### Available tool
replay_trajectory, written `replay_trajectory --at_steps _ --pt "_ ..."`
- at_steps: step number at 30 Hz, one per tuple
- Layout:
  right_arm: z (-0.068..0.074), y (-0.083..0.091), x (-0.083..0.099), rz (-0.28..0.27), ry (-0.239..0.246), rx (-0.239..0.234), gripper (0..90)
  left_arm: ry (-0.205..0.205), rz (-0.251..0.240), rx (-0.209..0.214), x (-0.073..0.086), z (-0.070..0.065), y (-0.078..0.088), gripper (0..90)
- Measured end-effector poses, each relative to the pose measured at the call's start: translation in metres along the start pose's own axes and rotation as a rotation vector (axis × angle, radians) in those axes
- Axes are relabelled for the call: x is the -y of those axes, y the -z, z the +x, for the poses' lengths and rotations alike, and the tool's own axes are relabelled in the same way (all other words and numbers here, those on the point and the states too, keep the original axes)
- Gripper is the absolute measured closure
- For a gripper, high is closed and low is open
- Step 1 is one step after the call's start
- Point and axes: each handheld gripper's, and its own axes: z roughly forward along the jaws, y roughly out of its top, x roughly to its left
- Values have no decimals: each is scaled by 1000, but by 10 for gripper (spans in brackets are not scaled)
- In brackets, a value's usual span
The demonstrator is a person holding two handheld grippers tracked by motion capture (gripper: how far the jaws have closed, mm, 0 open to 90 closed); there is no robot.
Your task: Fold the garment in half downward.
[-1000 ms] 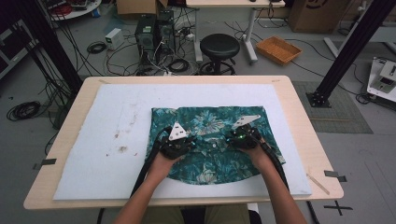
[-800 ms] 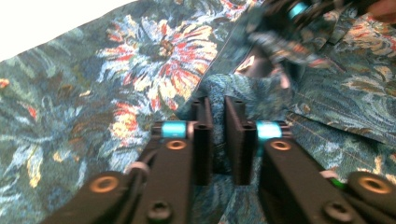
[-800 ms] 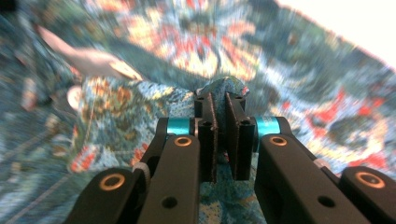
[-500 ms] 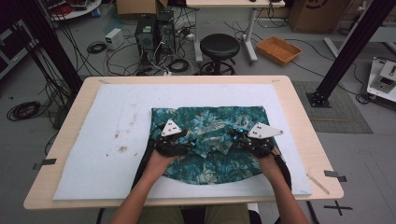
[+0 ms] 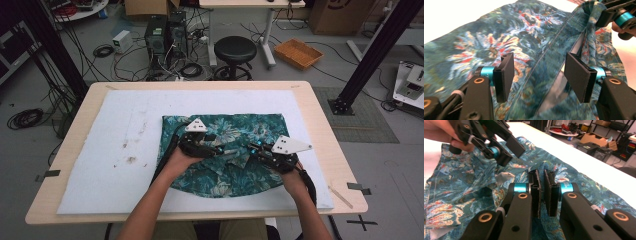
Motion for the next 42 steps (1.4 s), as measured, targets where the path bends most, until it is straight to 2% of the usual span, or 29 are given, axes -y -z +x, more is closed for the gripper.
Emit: replay_trajectory --at_steps 6,7,10,11,12,14,18,19,20,22,23,24,25,26,27,31,32,33,36,37,40,42 --pt "0 2 0 -14 -1 -10 858 5 66 31 6 3 -12 431" --pt "0 2 0 -14 -1 -10 858 5 66 31 6 3 -12 475" --pt "-1 4 0 -17 -7 -9 858 -22 96 30 6 0 -12 714" --pt "-2 4 0 -20 -7 -5 858 -29 105 18 6 -2 -11 788" --pt "-2 4 0 -20 -7 -5 858 -29 105 18 6 -2 -11 841" --pt "-3 5 2 -13 -16 1 857 -43 88 8 4 -4 -7 869" --pt "-4 6 4 -10 -27 7 857 -52 67 7 2 -6 -2 871" --pt "-5 7 3 -24 -28 5 858 -52 56 5 2 -6 -1 869" --pt "-5 8 3 -33 -31 2 858 -53 36 -12 1 -5 1 837" --pt "-4 10 1 -46 -25 1 858 -40 22 -16 1 -4 1 681" --pt "-4 10 1 -48 -25 1 858 -19 3 -16 1 -3 1 600" --pt "-4 10 1 -50 -24 1 858 -19 3 -16 1 -3 1 584" --pt "-4 10 1 -52 -24 1 858 -16 -11 13 1 -3 1 552" --pt "-4 10 1 -52 -24 1 858 -16 -11 13 1 -3 1 493" --pt "-3 10 1 -58 -22 -4 858 -13 -7 40 1 -3 0 457" --pt "-2 12 0 -70 -17 -5 858 -10 51 51 6 -1 -1 448" --pt "-3 12 0 -69 -17 -4 858 -10 51 51 6 -1 -1 450" --pt "-3 12 0 -66 -18 -4 858 -14 77 53 8 0 -1 459" --pt "-3 11 1 -63 -19 -1 858 -24 94 52 11 0 2 607" --pt "-3 11 1 -58 -20 -1 858 -23 111 37 13 1 3 660" --pt "-2 10 1 -49 -17 0 858 -30 107 32 16 1 6 841" --pt "-2 9 1 -47 -10 2 858 -40 102 30 15 0 8 867"
